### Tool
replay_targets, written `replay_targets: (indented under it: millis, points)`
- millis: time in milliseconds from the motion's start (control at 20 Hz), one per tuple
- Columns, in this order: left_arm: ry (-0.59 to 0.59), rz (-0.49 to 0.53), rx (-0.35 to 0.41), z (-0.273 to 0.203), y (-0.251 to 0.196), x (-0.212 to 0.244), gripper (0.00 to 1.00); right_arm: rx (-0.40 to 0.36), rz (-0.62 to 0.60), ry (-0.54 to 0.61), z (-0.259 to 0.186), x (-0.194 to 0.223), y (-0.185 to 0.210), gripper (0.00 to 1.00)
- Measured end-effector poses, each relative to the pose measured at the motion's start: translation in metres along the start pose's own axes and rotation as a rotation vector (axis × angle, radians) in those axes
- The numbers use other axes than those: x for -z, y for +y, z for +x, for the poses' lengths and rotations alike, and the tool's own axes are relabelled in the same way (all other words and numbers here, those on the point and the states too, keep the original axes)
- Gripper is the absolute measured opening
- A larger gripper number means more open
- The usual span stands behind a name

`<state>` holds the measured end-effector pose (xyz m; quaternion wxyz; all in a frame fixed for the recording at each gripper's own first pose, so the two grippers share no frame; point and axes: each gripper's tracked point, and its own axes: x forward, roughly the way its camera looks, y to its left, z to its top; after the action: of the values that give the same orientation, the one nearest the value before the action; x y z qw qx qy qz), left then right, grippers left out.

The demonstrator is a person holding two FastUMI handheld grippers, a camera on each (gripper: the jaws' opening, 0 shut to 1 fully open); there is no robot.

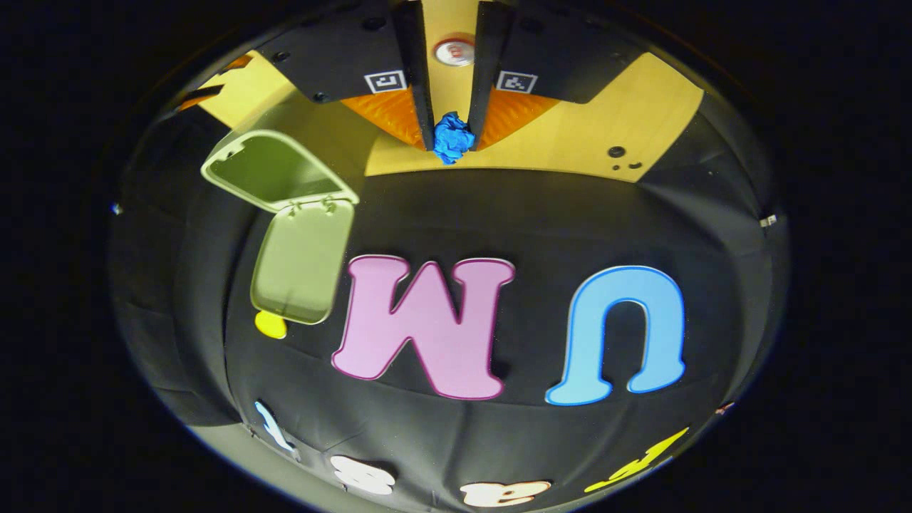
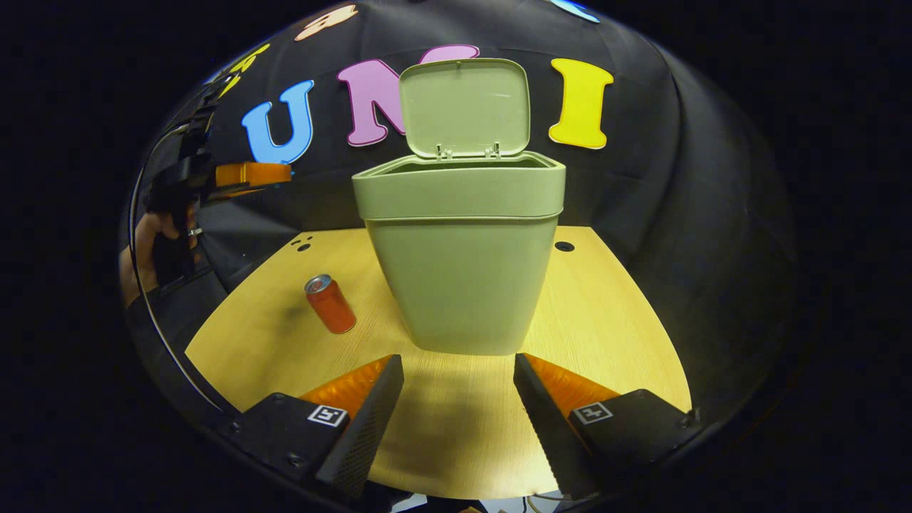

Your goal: Press the lid of the desktop garbage bin to open it, pick up the crumpled paper on the desktop and throw it into the bin, then pick up the pop can on the desktop and drop it into the bin, and finally close the garbage bin lid.

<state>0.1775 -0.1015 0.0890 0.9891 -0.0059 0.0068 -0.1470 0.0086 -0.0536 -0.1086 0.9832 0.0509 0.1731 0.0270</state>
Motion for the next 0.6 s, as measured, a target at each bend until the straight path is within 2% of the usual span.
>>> replay_targets:
  millis: [50, 100, 250, 300, 350, 600]
  points:
    - [-0.01, -0.007, 0.018, 0.005, -0.014, -0.005, 0.27, -0.007, 0.002, 0.002, 0.001, 0.0, -0.003, 0.98]
    - [-0.017, -0.005, 0.032, 0.01, -0.027, -0.01, 0.32, -0.014, 0.004, 0.003, 0.001, 0.001, -0.006, 0.99]
    - [-0.024, 0.004, 0.093, 0.024, -0.07, -0.015, 0.31, -0.031, 0.002, 0.004, 0.002, 0.001, -0.016, 0.99]
    - [-0.023, 0.005, 0.114, 0.025, -0.084, -0.015, 0.28, -0.036, -0.002, 0.003, 0.003, 0.001, -0.019, 0.99]
    - [-0.021, 0.006, 0.131, 0.028, -0.095, -0.014, 0.31, -0.037, -0.008, 0.001, 0.005, 0.0, -0.022, 0.99]
    - [0.009, 0.014, 0.204, 0.036, -0.141, -0.005, 0.32, -0.055, -0.014, -0.006, 0.008, -0.003, -0.028, 0.99]
